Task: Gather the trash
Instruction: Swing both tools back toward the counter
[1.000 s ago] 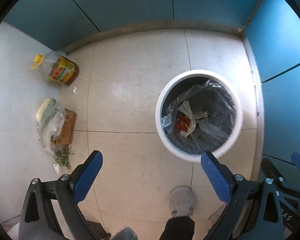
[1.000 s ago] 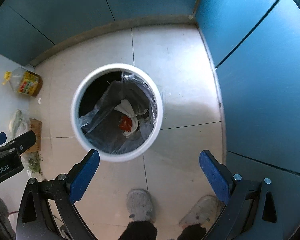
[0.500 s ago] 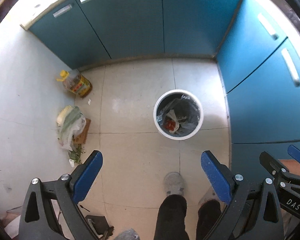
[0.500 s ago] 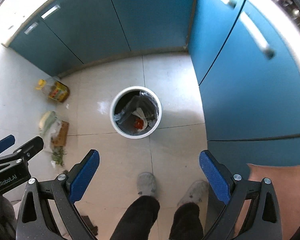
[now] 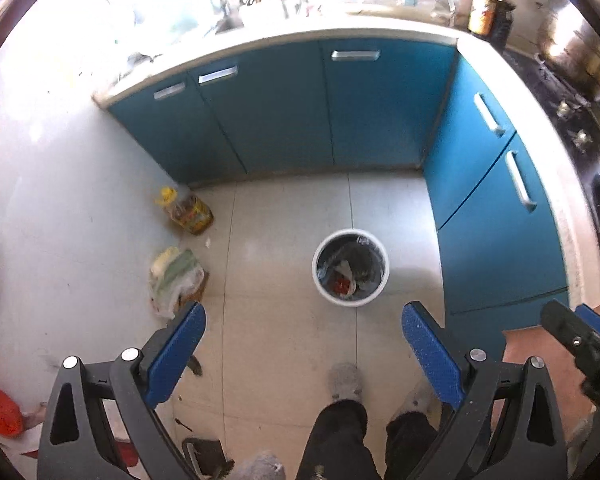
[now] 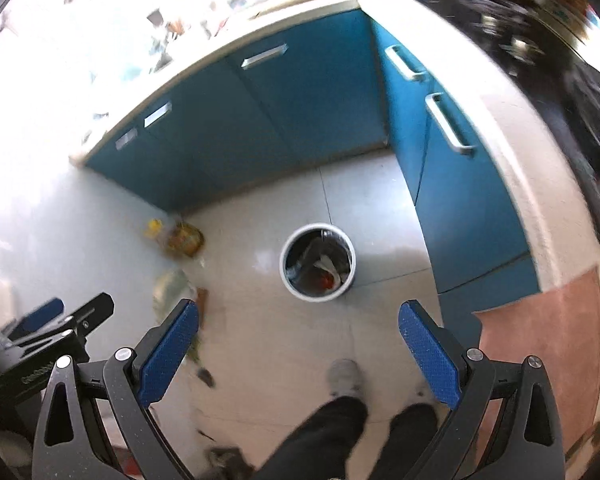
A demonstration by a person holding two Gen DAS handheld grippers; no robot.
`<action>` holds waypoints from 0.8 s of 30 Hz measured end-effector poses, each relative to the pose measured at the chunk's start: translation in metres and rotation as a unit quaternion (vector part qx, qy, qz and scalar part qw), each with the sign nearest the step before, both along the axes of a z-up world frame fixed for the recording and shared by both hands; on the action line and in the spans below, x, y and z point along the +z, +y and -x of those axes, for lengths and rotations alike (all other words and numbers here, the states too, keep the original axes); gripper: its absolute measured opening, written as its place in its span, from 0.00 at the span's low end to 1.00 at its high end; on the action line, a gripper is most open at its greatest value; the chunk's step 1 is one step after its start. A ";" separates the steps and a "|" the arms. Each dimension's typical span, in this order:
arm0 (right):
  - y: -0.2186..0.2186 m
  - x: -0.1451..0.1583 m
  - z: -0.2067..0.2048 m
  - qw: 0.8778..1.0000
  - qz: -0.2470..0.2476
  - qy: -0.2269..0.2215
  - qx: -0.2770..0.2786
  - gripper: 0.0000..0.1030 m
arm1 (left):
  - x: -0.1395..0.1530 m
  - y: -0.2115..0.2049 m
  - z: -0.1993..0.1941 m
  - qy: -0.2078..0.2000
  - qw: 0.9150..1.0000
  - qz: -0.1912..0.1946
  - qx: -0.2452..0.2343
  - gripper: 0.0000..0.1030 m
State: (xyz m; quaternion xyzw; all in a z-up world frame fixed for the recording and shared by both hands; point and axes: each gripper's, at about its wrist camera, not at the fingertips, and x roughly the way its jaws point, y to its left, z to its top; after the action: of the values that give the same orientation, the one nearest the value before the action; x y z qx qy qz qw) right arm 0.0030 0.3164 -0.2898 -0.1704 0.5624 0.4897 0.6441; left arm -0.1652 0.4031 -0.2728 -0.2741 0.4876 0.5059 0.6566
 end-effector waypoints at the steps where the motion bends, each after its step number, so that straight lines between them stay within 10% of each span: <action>1: -0.013 0.009 -0.016 1.000 -0.011 0.007 -0.017 0.98 | 0.007 -0.005 -0.014 0.003 1.000 -0.010 -0.006 0.98; 10: -0.163 0.045 -0.171 0.977 -0.016 -0.020 -0.214 0.98 | 0.038 -0.072 -0.195 -0.008 0.991 0.010 -0.130 0.98; 19: -0.378 0.000 -0.320 0.898 0.039 -0.024 -0.438 0.97 | -0.037 -0.213 -0.425 0.000 0.947 0.196 -0.256 0.97; 21: -0.422 -0.012 -0.344 0.878 0.039 -0.019 -0.476 0.76 | -0.056 -0.235 -0.454 0.016 0.940 0.218 -0.263 0.97; 24: -0.469 -0.027 -0.367 0.857 0.047 -0.015 -0.514 0.73 | -0.081 -0.255 -0.485 0.031 0.935 0.245 -0.256 0.97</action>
State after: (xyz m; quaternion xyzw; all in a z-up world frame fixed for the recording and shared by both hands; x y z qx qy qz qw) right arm 0.3700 -0.1525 -0.3166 0.1055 0.5824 0.0599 0.8038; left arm 0.3199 0.1483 -0.3540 -0.2770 0.6702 0.1940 0.6607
